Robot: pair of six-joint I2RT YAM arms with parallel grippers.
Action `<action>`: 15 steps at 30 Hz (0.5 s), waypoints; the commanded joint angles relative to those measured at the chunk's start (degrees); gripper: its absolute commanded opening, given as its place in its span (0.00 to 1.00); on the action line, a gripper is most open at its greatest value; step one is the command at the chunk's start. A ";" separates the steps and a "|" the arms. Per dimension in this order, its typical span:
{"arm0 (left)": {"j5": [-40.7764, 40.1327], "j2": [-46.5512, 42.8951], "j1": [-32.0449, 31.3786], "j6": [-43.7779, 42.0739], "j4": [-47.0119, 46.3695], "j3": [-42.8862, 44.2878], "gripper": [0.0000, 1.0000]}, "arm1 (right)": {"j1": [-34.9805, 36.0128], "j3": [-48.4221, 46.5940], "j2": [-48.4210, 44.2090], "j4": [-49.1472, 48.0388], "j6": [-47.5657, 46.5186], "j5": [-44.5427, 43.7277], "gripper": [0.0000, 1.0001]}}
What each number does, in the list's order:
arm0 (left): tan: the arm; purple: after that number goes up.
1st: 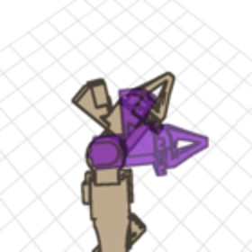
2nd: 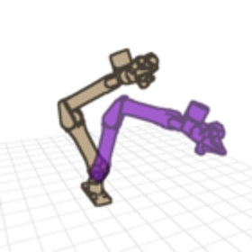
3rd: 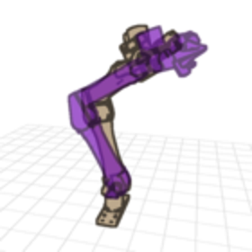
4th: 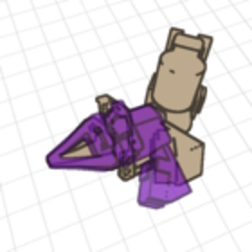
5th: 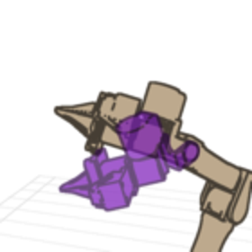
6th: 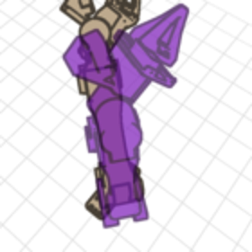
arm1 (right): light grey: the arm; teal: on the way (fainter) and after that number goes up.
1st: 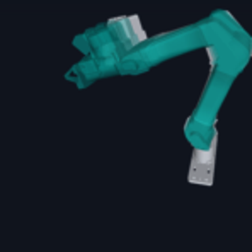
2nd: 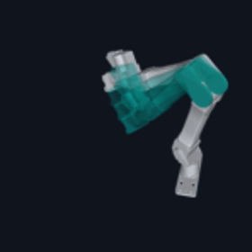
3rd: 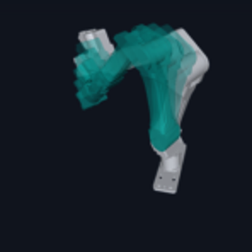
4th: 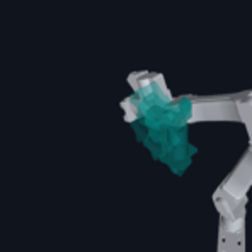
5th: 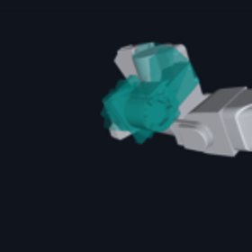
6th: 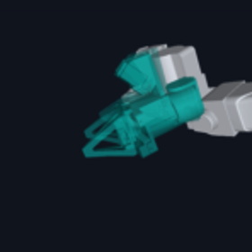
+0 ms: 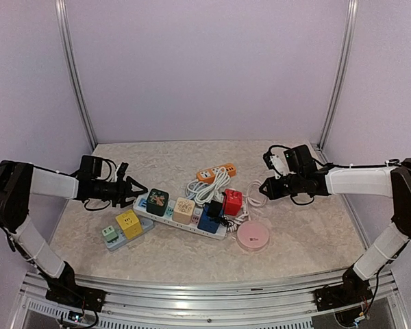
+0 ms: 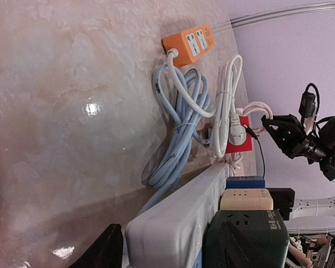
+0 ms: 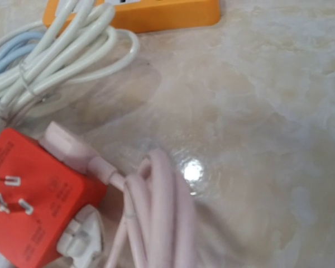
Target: Pull the plug off the socket
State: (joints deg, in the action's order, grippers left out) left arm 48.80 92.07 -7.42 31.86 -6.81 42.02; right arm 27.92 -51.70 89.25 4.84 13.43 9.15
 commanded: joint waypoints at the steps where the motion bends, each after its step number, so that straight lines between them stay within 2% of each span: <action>1: 3.41 -1.94 -2.92 -2.12 1.69 2.45 0.56 | -1.64 -1.12 -0.73 -2.31 1.08 -3.22 0.00; 8: 4.11 -3.78 -3.04 -0.62 0.57 1.86 0.43 | -1.71 -0.57 -0.96 -2.56 1.16 -3.41 0.00; 15: 6.61 -5.89 -4.64 -0.46 0.86 3.15 0.38 | -1.64 -0.51 -1.26 -2.84 1.78 -3.89 0.00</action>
State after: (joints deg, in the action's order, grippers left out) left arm 50.06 88.92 -9.96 31.31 -4.64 42.85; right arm 27.53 -51.70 89.25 4.80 14.35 8.62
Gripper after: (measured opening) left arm 0.401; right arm 0.123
